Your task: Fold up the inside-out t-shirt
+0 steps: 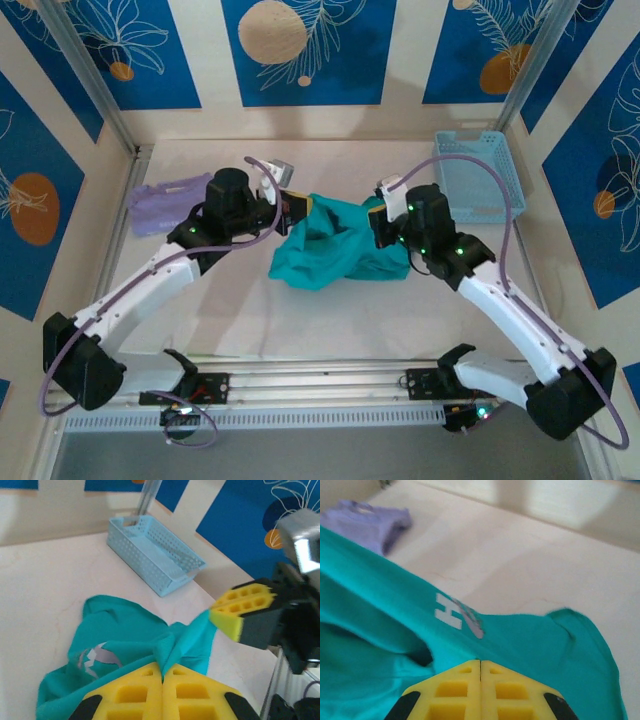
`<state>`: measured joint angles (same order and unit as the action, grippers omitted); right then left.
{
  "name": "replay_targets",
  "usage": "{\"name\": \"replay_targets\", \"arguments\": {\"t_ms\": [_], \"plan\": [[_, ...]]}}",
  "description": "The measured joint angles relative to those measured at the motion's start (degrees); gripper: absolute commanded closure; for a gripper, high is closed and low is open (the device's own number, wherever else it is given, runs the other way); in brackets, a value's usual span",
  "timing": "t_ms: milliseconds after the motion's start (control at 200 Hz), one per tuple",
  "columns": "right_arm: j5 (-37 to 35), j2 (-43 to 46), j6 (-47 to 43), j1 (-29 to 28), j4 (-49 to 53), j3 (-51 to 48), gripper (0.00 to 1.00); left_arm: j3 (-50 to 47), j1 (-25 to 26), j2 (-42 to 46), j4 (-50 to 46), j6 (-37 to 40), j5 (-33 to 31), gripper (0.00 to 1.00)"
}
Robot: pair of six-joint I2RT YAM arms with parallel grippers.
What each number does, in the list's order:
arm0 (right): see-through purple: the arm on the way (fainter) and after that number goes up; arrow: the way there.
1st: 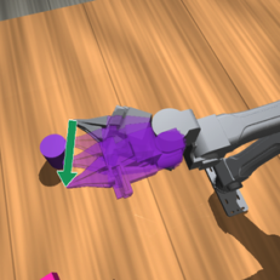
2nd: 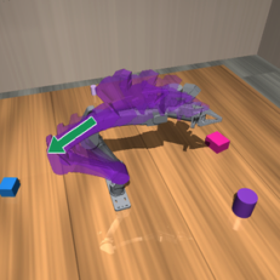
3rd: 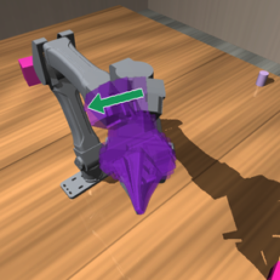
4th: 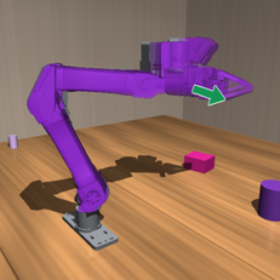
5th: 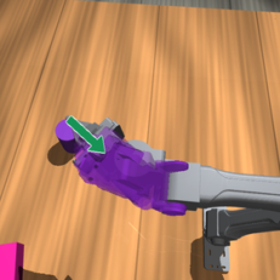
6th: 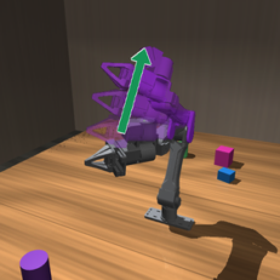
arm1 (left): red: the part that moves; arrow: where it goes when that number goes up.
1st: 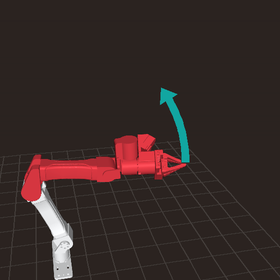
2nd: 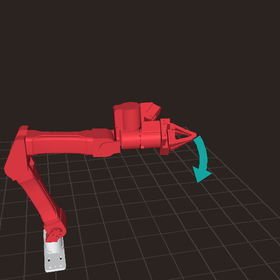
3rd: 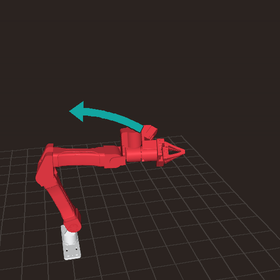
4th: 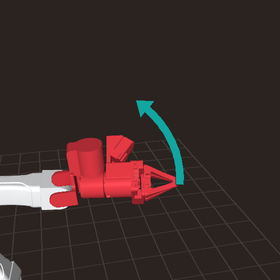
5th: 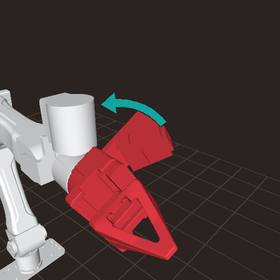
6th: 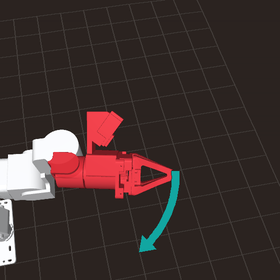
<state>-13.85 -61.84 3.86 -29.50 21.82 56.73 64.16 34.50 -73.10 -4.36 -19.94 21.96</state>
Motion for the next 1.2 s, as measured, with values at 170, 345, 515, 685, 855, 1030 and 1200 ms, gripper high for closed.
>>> {"name": "replay_targets", "arguments": {"t_ms": [170,345,515,685,855,1030,1200], "plan": [[-6.3,-4.7,2.7,-1.4,5.1,0.6,0.77,-0.6,-0.1,-2.7,-0.9,-1.2,2.1,1.0],[-7.4,3.3,0.3,-8.0,1.8,-5.6,0.65,-0.6,-0.5,-2.8,-0.8,-1.6,3.0,1.0],[0.2,9.7,-3.3,-14.8,-6.1,-11.9,0.7,-0.6,-0.5,-2.8,-0.8,-1.6,3.1,1.0],[5.7,4.0,-4.2,-17.8,-13.6,-13.4,0.75,-0.6,-0.5,-2.8,-0.9,-1.6,3.1,1.0],[5.9,-4.7,-4.0,-16.5,-19.9,-13.4,0.72,-0.6,-0.5,-2.8,-1.0,-1.6,3.3,1.0],[5.5,-8.9,-3.6,-14.2,-24.6,-13.3,0.7,-0.7,-0.5,-2.8,-1.0,-1.7,3.3,1.0],[5.2,-12.0,-3.5,-12.9,-26.2,-11.7,0.69,-1.6,-0.5,-2.8,-1.0,-1.9,3.3,1.0]]}}
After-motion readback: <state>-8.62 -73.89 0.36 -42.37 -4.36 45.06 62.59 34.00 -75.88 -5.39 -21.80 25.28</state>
